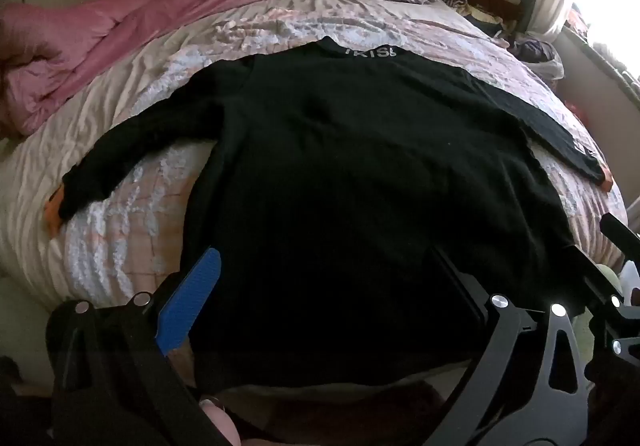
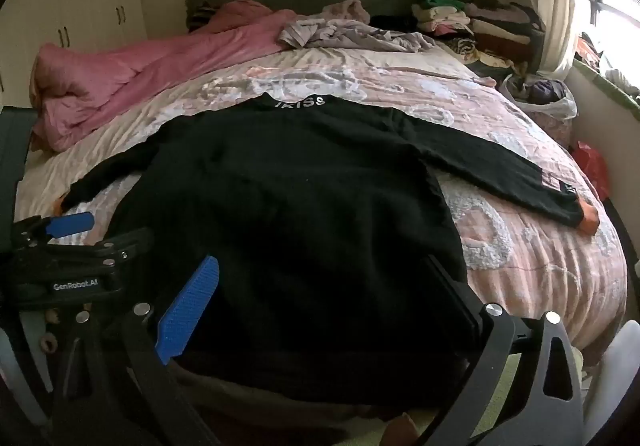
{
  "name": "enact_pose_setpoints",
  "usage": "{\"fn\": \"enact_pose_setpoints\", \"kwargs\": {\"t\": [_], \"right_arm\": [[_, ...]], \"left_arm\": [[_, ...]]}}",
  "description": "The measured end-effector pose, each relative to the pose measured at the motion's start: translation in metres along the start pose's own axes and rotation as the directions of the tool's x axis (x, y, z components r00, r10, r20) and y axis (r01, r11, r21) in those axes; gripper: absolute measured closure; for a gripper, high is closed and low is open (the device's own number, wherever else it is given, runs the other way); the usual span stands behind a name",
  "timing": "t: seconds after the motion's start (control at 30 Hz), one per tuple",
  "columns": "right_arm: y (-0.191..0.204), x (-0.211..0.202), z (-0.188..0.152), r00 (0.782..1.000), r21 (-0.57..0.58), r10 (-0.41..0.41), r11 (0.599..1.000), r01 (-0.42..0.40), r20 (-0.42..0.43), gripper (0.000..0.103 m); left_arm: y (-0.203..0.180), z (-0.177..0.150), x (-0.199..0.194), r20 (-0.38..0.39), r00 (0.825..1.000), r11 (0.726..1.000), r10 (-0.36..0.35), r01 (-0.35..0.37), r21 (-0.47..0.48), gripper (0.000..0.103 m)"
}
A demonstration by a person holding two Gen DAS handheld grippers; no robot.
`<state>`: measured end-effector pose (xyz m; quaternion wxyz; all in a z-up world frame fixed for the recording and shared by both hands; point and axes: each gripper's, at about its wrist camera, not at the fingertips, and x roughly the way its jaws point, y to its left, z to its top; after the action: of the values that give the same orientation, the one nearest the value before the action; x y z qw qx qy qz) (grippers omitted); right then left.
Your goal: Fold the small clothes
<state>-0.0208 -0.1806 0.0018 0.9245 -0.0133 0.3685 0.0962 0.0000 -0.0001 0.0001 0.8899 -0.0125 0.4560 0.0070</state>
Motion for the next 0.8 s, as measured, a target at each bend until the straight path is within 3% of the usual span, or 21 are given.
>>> {"fn": "enact_pose_setpoints", "kwargs": {"t": [0.8], "right_arm": [[0.000, -0.010, 0.000, 1.000, 0.003, -0.011, 1.000, 0.011, 0.023, 0.004]], "left_arm": [[0.000, 0.003, -0.008, 0.020, 1.000, 1.000, -0.007, 0.007, -0.001, 0.009]]}}
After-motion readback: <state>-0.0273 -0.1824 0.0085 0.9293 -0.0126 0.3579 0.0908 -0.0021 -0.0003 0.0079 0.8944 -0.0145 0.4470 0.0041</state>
